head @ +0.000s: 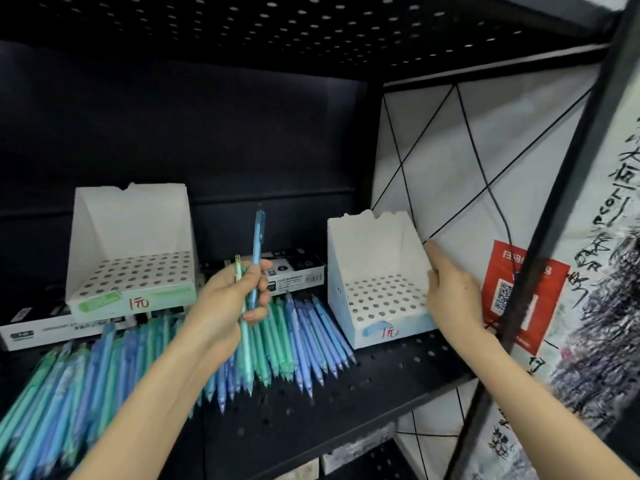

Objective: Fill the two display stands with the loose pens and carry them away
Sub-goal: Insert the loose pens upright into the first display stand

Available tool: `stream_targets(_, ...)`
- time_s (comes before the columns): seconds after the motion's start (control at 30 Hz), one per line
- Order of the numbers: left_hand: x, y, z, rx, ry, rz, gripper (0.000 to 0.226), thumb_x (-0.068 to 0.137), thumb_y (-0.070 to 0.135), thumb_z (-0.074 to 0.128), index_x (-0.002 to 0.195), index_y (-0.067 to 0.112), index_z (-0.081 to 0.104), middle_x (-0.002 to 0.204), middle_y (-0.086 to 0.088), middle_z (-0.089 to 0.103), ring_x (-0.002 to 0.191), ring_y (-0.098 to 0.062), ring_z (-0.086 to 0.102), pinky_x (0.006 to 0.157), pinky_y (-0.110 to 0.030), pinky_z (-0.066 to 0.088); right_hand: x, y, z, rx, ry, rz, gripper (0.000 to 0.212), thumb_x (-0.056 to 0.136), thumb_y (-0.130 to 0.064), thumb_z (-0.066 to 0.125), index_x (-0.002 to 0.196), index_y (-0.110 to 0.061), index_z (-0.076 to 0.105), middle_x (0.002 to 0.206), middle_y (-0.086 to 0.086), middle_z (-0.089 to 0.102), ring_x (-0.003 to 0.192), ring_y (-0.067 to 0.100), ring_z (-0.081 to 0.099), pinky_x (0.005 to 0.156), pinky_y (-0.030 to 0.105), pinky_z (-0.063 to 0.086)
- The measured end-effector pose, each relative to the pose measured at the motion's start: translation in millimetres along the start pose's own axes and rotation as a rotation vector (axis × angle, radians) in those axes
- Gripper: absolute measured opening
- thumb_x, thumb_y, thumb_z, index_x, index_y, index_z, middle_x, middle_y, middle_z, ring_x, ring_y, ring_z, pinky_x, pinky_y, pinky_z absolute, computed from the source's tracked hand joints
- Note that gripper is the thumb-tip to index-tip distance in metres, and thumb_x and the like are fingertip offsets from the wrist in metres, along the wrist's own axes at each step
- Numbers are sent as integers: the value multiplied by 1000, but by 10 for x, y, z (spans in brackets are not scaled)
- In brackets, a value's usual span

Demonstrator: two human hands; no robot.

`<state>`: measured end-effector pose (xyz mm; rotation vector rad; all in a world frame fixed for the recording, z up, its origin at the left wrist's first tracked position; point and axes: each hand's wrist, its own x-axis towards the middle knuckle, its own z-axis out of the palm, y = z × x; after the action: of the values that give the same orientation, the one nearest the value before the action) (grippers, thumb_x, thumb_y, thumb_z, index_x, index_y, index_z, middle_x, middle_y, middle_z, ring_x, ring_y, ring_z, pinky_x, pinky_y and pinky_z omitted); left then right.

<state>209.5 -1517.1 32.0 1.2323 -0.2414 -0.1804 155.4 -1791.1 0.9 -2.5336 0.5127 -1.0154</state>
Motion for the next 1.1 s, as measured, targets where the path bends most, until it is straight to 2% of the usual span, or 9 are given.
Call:
stream_targets(0.3, -33, -27, -77, -20, -5, -22, 20, 97, 9, 41, 99, 1, 59, 61, -2, 45, 48, -9, 42, 34, -15, 25, -312, -293, -77, -49, 194, -133, 32, 86, -7, 60, 118, -6, 62, 105, 11, 67, 86, 26, 63, 70, 32, 48)
stream_targets(0.43, -52, 16, -128, -91, 16, -6, 20, 97, 9, 40, 96, 1, 58, 59, -1, 44, 47, -9, 40, 35, -15, 25, -617, -836, -107, 219, -89, -262, 20, 88, -18, 61, 105, -12, 70, 91, -1, 71, 69, 7, 59, 64, 8, 42)
stream_targets(0.57, -57, 34, -200, -127, 44, 20, 21, 98, 10, 39, 95, 3, 58, 59, -1, 43, 46, -8, 40, 34, -15, 26, -743, -1158, 165, 178, -395, -240, 31, 91, -34, 55, 110, -11, 63, 93, 3, 68, 87, 16, 63, 82, 27, 49)
stream_targets(0.73, -54, 14, -218, -149, 44, 23, 20, 98, 10, 39, 95, 4, 58, 58, 0, 44, 46, -9, 39, 35, -15, 26, -675, -1324, 493, 113, -506, -133, 34, 88, -34, 59, 106, -5, 58, 81, 7, 60, 83, 22, 59, 76, 32, 49)
stream_targets(0.9, -59, -6, -207, -139, 6, 39, 19, 98, 10, 39, 98, 3, 57, 57, 0, 46, 46, -8, 40, 35, -15, 27, -563, -1371, 543, 225, -593, 16, 35, 85, -26, 65, 104, 3, 61, 96, 16, 64, 86, 24, 61, 72, 31, 46)
stream_targets(0.97, -62, -15, -199, -116, -2, 56, 19, 98, 10, 39, 99, 3, 57, 57, 0, 48, 45, -8, 40, 35, -15, 27, -541, -1378, 528, 281, -622, 45, 18, 82, -18, 66, 73, -3, 61, 64, 11, 52, 57, 19, 51, 56, 29, 39)
stream_targets(1.0, -62, -23, -198, -105, -2, 62, 19, 98, 10, 39, 99, 3, 57, 57, -1, 48, 45, -8, 40, 35, -15, 27, -549, -1397, 503, 301, -637, 60, 29, 81, -14, 66, 57, -8, 50, 52, 5, 37, 46, 15, 36, 48, 27, 32)
stream_targets(1.07, -65, -32, -197, -94, -3, 71, 19, 98, 11, 39, 100, 3, 57, 58, -1, 49, 45, -8, 40, 35, -15, 27, -561, -1387, 488, 345, -632, 63, 30, 81, -10, 62, 55, 1, 50, 50, 8, 27, 46, 13, 27, 47, 22, 28)
stream_targets(1.1, -66, -33, -195, -93, -3, 74, 19, 98, 11, 40, 100, 4, 57, 59, -2, 50, 45, -8, 40, 35, -15, 27, -568, -1383, 455, 382, -613, 66, 23, 81, -10, 60, 69, 9, 60, 54, 15, 33, 50, 14, 34, 51, 22, 34)
